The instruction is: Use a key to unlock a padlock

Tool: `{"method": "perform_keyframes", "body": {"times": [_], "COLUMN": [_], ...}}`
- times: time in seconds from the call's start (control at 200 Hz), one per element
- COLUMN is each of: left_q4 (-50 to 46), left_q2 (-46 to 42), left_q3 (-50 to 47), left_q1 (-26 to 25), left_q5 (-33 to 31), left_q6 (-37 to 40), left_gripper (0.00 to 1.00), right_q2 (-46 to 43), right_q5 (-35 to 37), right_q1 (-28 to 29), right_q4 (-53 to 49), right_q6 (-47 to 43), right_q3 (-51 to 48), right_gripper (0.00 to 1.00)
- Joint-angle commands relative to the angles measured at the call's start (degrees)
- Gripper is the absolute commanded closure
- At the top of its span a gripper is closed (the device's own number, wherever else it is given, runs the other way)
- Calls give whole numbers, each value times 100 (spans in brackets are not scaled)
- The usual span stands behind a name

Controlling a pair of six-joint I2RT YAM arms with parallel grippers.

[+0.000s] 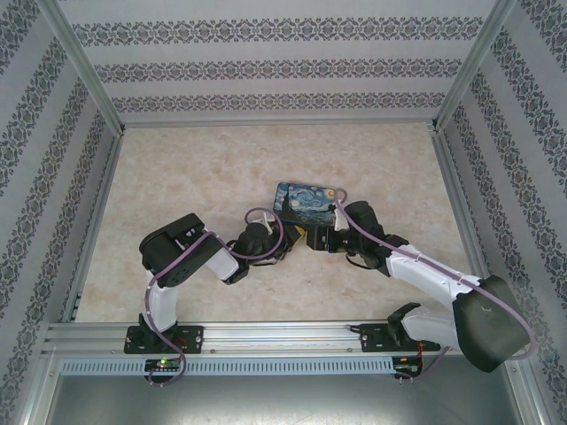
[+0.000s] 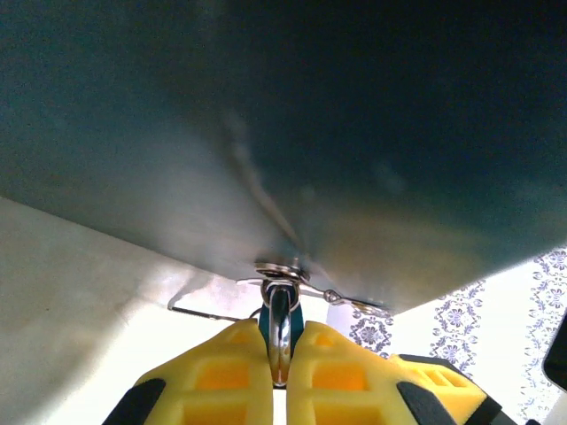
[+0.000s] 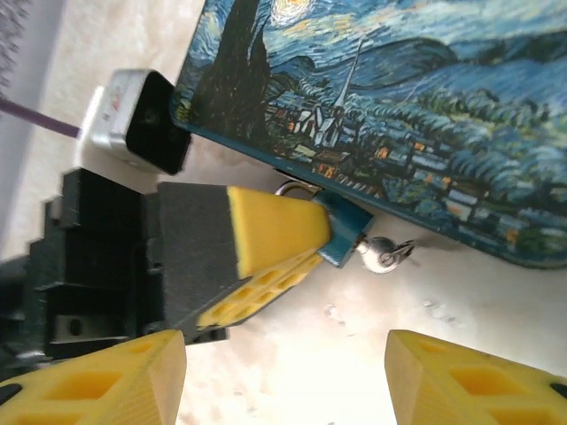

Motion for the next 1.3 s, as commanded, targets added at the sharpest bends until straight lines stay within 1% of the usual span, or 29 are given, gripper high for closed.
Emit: {"method": "perform_keyframes", "body": {"times": [0.0, 0.195, 0.28, 0.39, 0.545, 0.844, 0.969, 1.189, 1.294], "left_q4": [-137, -239, -328, -465, -599, -666, -673, -683, -703], "left_q2": [-12, -36, -81, -159, -248, -293, -300, -293, -293], "left_q3": [152, 283, 327, 354, 350, 364, 371, 362, 347], "left_q1": [39, 48, 50, 57, 83, 101, 101, 100, 101], "left_q5": [221, 395, 451, 502, 546, 609, 634, 691, 729], "left_q6": [50, -78, -100, -71, -49, -39, -30, -21, -7], "left_gripper": [100, 100, 100, 100, 100, 100, 100, 100, 100], "right_q2": [14, 379, 565, 813, 1110, 1484, 1605, 1753, 1801], "right_q5": [1241, 1866, 2146, 2426, 2708, 2911, 2987, 3019, 2893], "right_q1": [278, 778, 983, 1128, 1175, 1206, 1207, 1192, 1164], "right_q4": [-596, -738, -774, -821, -836, -810, -794, -761, -712], "right_q6": [-902, -1663, -1856, -1964, -1988, -2014, -1989, -1937, -1902], "right_q3": [178, 406, 519, 670, 789, 968, 1077, 1293, 1423], "right_gripper": [44, 54, 59, 60, 62, 64, 67, 75, 82]}}
